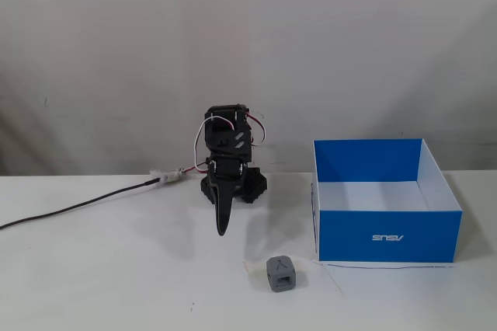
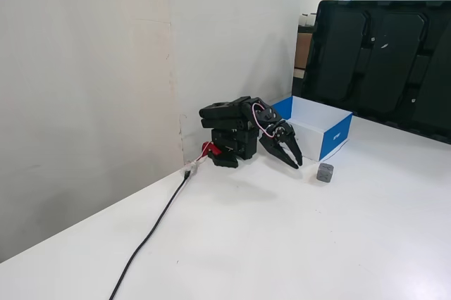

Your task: Pick the gray block and keep it in the box.

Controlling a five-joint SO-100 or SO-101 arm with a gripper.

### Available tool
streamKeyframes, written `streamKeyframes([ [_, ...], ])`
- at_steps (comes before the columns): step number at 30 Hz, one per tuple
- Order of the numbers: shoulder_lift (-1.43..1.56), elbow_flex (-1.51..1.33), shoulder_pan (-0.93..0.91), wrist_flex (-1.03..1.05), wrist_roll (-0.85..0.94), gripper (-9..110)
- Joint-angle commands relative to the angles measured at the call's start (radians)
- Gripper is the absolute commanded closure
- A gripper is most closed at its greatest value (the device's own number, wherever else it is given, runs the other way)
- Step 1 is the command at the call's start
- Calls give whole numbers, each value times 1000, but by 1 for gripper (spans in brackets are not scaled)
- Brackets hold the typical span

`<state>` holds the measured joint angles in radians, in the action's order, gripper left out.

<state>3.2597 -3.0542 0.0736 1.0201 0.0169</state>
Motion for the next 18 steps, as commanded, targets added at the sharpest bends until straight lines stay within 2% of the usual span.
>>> streamKeyframes([
  [1,169,-11,-5,3,-3,101],
  [15,169,-11,15,2,3,101],
  [18,160,81,48,54,5,101],
])
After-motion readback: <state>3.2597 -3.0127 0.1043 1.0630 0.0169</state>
